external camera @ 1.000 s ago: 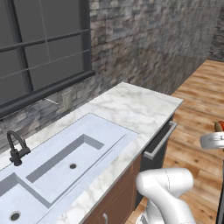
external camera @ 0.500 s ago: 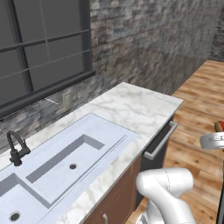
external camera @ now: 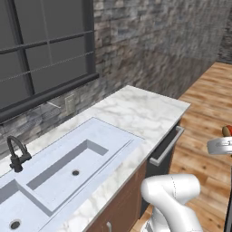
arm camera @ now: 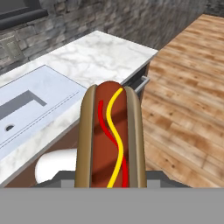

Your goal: Place the cold items (broccoli and squash) from the fridge in one tupperware on the dining counter. Place the warm items (hot dog and kebab skewer) in the stove area in another tupperware.

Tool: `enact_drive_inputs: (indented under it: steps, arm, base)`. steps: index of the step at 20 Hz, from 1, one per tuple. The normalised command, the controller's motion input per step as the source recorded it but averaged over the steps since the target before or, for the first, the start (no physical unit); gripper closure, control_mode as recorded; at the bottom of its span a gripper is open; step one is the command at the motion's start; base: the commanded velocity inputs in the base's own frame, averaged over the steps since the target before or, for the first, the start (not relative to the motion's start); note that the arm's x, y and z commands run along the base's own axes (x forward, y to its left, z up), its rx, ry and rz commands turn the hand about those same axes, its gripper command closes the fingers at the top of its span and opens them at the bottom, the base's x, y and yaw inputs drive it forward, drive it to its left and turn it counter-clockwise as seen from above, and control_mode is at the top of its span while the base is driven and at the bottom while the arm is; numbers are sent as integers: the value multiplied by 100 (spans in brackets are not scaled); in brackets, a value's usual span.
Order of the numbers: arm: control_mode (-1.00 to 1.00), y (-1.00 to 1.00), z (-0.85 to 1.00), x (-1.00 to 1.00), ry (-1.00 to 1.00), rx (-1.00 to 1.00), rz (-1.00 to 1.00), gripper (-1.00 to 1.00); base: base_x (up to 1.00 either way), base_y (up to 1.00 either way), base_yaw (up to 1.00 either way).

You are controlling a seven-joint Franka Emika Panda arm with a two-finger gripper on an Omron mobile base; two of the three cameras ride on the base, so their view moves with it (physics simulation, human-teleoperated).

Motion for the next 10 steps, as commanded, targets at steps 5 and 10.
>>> enact_drive_inputs:
  steps: [5, 10]
  arm:
    - [100, 0, 0, 0, 0, 0, 0, 100]
    - [100, 0, 0, 0, 0, 0, 0, 100]
  base:
    - [68, 0, -2]
    - [85, -3, -5]
